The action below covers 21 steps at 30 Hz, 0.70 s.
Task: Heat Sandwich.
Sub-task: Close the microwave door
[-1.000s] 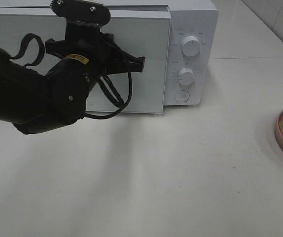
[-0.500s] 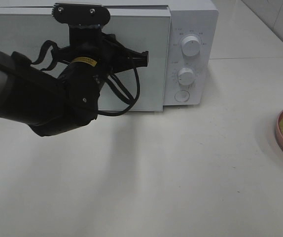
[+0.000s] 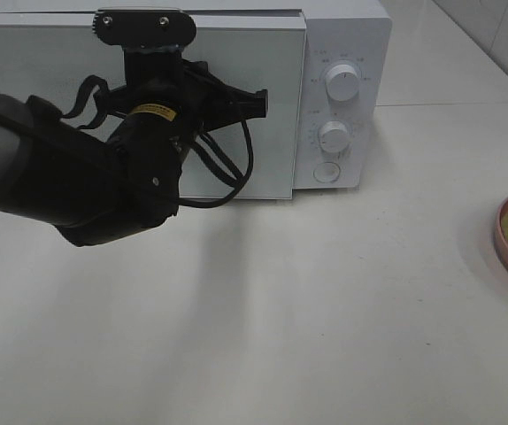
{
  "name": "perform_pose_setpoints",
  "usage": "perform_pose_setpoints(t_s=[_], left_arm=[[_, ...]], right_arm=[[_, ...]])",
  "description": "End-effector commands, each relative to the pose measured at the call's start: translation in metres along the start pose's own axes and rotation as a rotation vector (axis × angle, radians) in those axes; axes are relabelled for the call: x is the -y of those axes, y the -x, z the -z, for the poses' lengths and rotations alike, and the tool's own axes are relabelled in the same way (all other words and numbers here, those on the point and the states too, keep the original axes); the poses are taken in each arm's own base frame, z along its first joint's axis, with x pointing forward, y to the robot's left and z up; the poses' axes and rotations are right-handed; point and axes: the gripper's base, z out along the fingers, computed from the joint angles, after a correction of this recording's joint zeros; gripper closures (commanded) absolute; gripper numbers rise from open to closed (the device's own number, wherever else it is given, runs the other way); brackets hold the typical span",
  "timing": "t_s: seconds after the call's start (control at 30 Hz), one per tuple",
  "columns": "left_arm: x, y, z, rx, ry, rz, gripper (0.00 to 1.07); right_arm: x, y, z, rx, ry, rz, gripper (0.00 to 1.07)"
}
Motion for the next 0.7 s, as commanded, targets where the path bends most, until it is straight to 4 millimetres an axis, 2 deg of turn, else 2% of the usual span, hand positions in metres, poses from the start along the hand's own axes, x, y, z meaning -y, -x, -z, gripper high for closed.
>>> perform_pose_setpoints(t_s=[0.03,0.37,0.7], left_arm=[[-0.014,0.002,-0.013,0.022,0.089,0.059,1.07],[-0.01,0.006,-0.026,0.047,0.09,0.078,1.07],[-0.01,0.007,-0.025,0.05,0.088,0.062,1.07]], right_arm=[[0.001,-0.002,0.003,0.029,-0.009,-0.008,0.41],[0.001,-0.002,0.002,0.028,-0.009,-0.008,0.41],[0.001,-0.002,0.002,0.028,-0.009,-0.008,0.41]])
